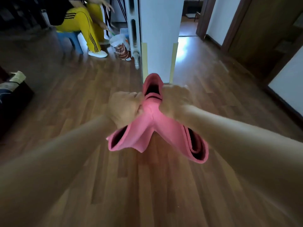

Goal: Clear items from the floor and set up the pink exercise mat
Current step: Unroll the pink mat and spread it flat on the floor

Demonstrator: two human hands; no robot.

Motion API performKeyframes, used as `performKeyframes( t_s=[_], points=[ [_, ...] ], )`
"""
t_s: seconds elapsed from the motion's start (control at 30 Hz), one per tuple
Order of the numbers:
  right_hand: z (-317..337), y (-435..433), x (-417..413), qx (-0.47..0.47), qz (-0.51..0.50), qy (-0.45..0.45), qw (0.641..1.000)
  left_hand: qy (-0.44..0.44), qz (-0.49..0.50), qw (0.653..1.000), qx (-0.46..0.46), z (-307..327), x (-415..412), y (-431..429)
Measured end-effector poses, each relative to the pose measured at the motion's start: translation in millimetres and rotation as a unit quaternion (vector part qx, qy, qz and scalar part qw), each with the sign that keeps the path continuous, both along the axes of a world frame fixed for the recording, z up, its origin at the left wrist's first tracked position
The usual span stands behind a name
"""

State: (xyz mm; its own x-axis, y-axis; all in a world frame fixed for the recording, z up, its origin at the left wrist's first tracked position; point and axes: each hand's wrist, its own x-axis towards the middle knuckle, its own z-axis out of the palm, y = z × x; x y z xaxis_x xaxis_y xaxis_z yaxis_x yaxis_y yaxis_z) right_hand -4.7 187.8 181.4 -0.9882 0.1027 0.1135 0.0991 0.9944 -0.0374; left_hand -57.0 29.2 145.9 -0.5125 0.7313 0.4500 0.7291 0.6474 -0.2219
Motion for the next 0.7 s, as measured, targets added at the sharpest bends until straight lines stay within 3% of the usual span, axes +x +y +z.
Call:
performKeyframes(
  t_s=[0.17,0.3,0.4,0.53,0.6,0.7],
  points=[
    [-24,-8,-17,-0.258,-0.013,0.053,0.965,0.045,-0.038,0.997,0.040,-31,-16,-14],
    [-54,-7,-13,-0.276,0.018,0.097,0.956,0.012,-0.076,0.997,0.028,-75,-3,-24],
    [-84,-7,-14,-0.222,-0.036,0.072,0.972,-0.041,-0.120,0.992,-0.025,-106,5,-32],
    [-124,-9,-4,-0.111,-0.044,-0.057,0.991,-0.254,-0.063,0.964,-0.054,-150,11,-32],
    [-140,-14,6,-0.051,-0.022,-0.136,0.989,-0.340,-0.047,0.938,-0.053,-172,17,-30],
    [-159,-24,20,0.046,-0.001,-0.265,0.963,-0.401,-0.034,0.910,-0.098,-202,34,-28]
  ],
)
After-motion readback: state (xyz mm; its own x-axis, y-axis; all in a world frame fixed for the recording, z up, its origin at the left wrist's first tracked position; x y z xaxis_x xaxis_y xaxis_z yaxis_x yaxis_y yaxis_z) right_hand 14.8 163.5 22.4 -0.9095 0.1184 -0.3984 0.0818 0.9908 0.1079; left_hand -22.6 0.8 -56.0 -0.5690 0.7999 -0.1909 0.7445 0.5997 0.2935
